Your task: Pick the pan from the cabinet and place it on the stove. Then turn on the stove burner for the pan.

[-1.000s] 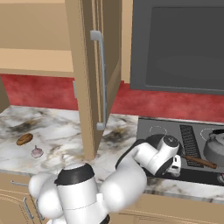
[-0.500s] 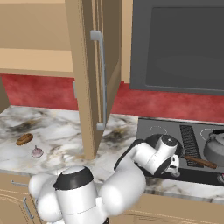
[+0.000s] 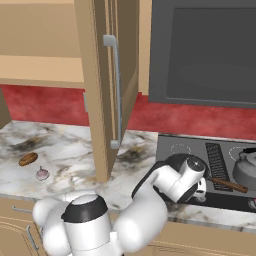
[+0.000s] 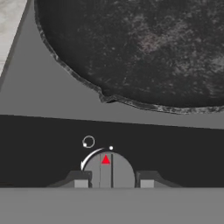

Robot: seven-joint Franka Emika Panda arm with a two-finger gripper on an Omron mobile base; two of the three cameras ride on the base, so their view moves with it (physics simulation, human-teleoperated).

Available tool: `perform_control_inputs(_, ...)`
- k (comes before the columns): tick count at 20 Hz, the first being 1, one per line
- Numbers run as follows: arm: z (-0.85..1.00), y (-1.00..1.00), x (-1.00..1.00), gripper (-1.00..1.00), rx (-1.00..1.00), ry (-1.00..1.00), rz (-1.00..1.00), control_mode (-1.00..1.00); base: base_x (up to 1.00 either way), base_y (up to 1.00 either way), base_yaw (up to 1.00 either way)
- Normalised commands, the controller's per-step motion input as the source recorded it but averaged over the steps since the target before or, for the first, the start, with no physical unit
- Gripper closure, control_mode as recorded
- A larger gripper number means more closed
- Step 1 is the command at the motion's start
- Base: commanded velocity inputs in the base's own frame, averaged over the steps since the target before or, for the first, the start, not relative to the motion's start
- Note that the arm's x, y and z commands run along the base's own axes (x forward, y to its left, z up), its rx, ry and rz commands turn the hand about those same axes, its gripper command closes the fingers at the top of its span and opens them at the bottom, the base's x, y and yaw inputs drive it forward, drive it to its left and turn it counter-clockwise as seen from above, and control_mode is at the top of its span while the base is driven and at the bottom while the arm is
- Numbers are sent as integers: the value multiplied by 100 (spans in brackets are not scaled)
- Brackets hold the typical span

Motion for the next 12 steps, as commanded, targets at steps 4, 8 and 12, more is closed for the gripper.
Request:
perform_control_inputs(4, -10, 8, -12, 100, -10, -5, 16, -100, 0, 0, 0)
perform_control_inputs(8, -9, 16, -14, 100, -17, 0, 17, -100, 0, 0, 0)
perform_control_inputs(12, -14, 11, -14, 100, -17, 0, 19, -100, 0, 0, 0)
